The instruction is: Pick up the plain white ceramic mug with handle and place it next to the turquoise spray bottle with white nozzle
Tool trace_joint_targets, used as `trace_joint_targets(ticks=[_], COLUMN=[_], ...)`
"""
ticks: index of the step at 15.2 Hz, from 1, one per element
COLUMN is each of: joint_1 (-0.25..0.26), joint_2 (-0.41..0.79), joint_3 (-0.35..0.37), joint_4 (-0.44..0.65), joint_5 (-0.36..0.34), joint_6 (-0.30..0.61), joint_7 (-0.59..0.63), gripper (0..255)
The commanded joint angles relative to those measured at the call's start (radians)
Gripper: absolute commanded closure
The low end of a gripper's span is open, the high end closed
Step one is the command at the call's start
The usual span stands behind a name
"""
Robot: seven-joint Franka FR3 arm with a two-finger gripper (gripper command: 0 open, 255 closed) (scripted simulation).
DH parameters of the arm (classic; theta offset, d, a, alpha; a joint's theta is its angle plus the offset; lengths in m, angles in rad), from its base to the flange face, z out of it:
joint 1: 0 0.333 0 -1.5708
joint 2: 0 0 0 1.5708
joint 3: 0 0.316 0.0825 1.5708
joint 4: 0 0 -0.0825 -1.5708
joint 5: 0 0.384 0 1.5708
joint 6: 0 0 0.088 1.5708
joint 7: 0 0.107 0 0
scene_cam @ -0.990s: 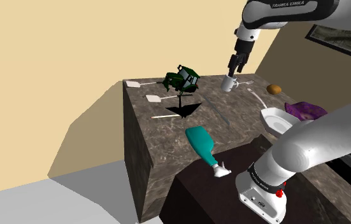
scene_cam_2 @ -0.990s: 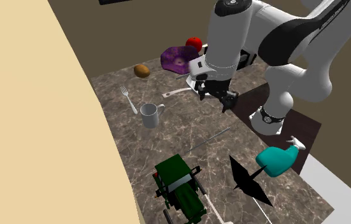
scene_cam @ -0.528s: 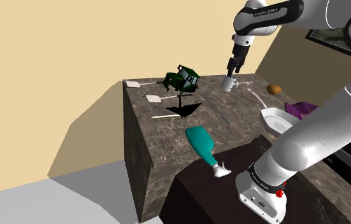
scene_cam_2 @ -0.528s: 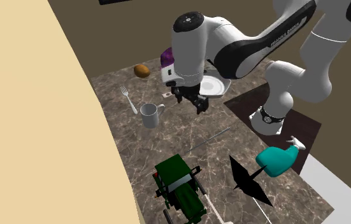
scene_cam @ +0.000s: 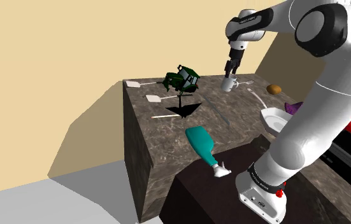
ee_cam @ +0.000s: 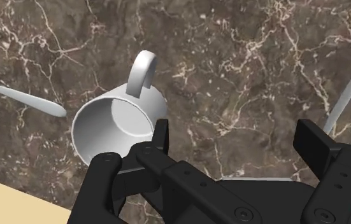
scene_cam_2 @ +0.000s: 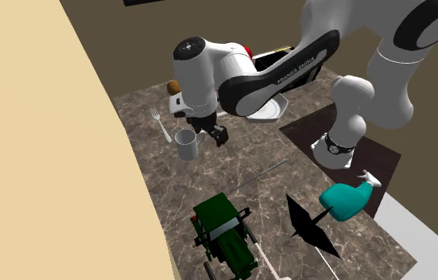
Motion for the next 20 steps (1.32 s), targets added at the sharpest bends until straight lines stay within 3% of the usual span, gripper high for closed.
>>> trace_joint_targets(ticks=[1, 5, 12, 20], joint_1=[-0.026, -0.077, -0.084, -0.084], joint_2=[0.083, 0.221, 0.246, 0.246], joint_3=[-0.007, -0.004, 0.000, 0.000], joint_4=[0.072, 0.208, 0.139, 0.139], joint_5=[0.029, 0.075, 0.085, 0.085], joint_6=[0.007, 0.000, 0.093, 0.093], joint_7=[-0.046, -0.105, -0.112, -0.112], gripper=[0, 0, 0, 0])
